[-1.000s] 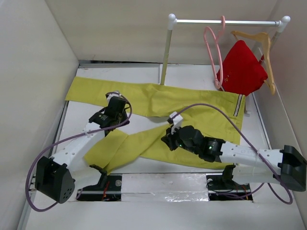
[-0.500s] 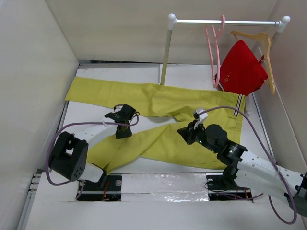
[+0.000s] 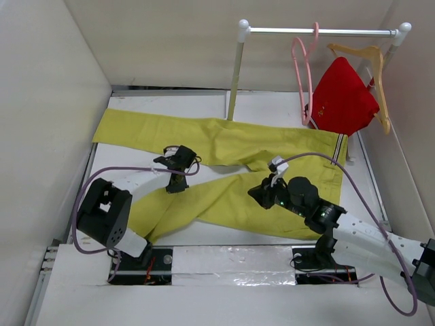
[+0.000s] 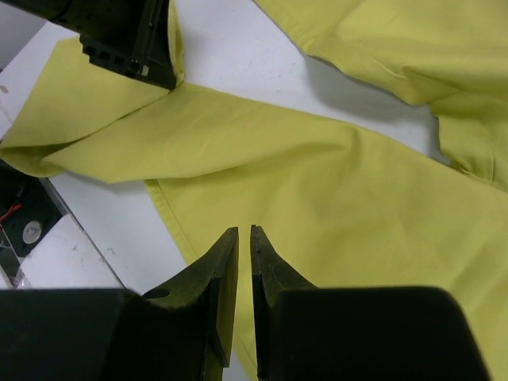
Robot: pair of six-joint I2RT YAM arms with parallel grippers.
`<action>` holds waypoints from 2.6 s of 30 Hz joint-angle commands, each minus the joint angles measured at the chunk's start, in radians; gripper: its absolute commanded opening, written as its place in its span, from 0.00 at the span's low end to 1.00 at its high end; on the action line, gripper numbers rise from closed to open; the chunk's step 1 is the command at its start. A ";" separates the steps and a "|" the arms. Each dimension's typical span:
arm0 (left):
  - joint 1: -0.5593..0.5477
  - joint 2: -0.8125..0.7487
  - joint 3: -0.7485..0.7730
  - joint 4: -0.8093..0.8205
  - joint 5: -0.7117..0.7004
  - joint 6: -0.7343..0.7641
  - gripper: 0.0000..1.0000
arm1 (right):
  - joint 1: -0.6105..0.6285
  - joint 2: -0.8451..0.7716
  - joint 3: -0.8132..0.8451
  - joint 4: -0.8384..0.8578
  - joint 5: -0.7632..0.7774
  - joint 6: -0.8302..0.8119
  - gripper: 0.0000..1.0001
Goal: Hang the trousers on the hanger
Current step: Flatten out the trousers at the center of the board.
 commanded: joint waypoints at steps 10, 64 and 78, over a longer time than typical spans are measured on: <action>0.094 -0.540 0.274 -0.121 -0.307 -0.025 0.00 | 0.003 0.004 -0.034 0.046 0.024 0.011 0.31; 0.132 -1.421 -0.013 0.305 -0.255 0.114 0.00 | -0.954 0.799 0.363 0.148 -0.256 0.226 0.76; 0.132 -1.449 -0.038 0.321 -0.166 0.103 0.00 | -1.175 0.037 -0.143 -0.202 0.004 0.273 0.29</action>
